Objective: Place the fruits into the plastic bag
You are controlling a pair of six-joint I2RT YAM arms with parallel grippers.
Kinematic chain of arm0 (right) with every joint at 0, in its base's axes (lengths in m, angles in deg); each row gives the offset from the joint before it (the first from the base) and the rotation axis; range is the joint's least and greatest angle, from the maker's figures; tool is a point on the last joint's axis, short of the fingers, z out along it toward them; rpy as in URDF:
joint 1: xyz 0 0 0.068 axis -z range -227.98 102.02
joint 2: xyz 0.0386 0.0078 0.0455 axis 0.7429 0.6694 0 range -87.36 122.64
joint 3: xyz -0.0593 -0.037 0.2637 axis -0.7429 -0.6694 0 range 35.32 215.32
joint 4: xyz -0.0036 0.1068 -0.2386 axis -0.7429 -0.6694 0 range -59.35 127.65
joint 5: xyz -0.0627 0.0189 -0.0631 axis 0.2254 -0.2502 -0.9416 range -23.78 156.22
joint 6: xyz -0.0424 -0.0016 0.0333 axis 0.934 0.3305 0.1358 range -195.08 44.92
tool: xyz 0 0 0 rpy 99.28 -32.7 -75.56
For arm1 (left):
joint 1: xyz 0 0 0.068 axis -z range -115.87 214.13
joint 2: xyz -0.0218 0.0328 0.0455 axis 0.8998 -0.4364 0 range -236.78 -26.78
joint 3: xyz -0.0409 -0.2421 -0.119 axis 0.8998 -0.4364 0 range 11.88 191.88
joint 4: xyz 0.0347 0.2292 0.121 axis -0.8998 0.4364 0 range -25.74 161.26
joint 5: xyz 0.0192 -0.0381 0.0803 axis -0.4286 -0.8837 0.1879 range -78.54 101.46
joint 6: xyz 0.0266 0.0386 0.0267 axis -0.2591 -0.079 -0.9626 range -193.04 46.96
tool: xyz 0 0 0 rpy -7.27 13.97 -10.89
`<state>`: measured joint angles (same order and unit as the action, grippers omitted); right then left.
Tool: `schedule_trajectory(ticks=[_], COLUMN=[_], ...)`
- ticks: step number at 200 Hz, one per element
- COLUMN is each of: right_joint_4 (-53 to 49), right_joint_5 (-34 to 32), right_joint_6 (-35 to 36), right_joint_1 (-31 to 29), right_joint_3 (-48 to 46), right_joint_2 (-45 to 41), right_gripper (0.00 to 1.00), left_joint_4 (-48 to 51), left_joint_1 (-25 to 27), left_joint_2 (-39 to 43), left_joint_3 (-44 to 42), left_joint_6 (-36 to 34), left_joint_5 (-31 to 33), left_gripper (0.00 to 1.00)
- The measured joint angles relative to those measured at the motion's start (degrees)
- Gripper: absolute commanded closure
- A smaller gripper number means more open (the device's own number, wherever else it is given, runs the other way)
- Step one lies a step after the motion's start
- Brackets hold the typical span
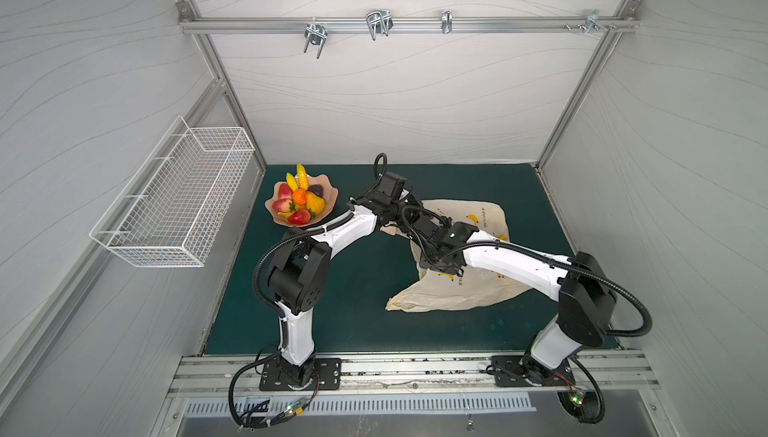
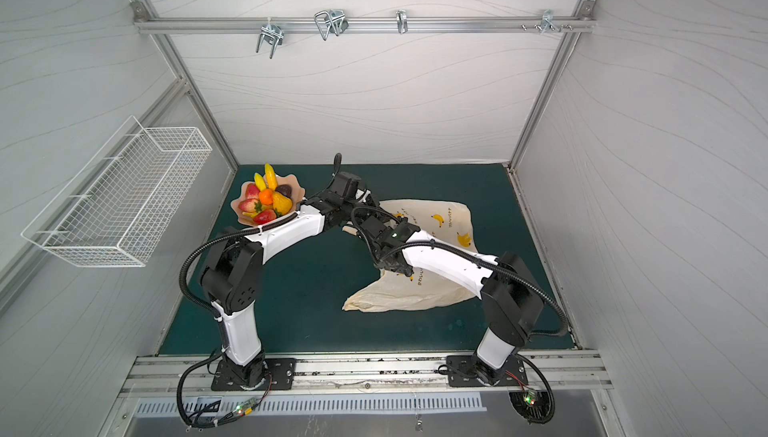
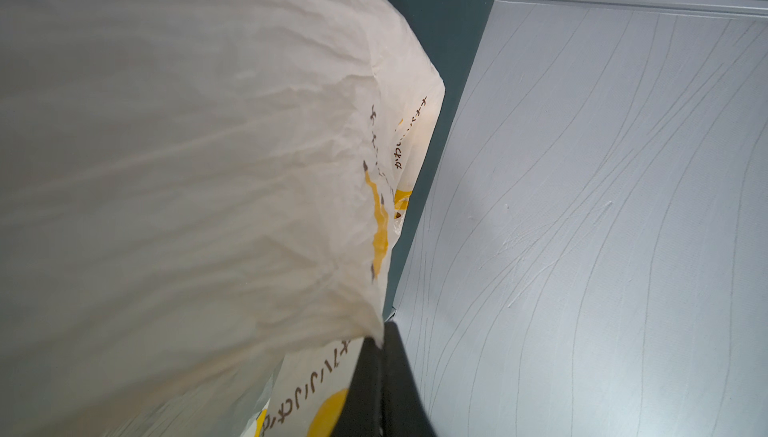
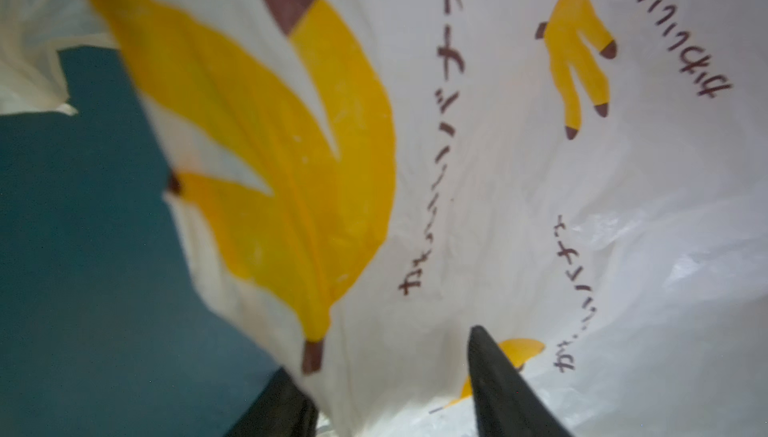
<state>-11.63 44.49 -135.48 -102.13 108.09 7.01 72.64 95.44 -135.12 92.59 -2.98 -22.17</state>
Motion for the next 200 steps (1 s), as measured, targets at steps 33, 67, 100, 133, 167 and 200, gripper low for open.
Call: schedule_trajectory(ticks=[33, 67, 100, 133, 167, 200], right_joint_4=[-1.4, -2.0, -2.9, -3.9, -4.7, -5.2], right_joint_5=[-2.0, -3.1, -3.5, -3.7, -3.9, -4.1], right_joint_6=[-1.0, -1.1, -0.8, -0.5, 0.5, 0.7], right_joint_1=[0.0, 0.0, 0.0, 0.0, 0.3, 1.4], right_joint_3=[-0.6, -0.7, -0.7, -0.5, 1.0, 2.2], right_joint_2=[-0.2, -0.9, -2.3, -4.8, -8.2, -11.3], right_gripper=[0.89, 0.97, 1.00, 1.00, 1.00, 1.00], left_joint_4=[0.5, 0.9, 1.2, 5.0, 11.3, 16.6], left_joint_1=[0.0, 0.0, 0.0, -0.1, -1.0, -2.6], left_joint_2=[0.0, 0.0, 0.0, 0.0, 0.0, 0.8], left_joint_3=[0.0, 0.0, 0.0, 1.6, 6.0, 6.6], left_joint_6=[-0.2, -0.9, -1.4, -4.5, -11.0, -16.5], left_joint_5=[0.0, 0.0, 0.0, 0.0, 0.9, 2.7], left_gripper=[1.00, 1.00, 1.00, 0.99, 0.62, 0.32])
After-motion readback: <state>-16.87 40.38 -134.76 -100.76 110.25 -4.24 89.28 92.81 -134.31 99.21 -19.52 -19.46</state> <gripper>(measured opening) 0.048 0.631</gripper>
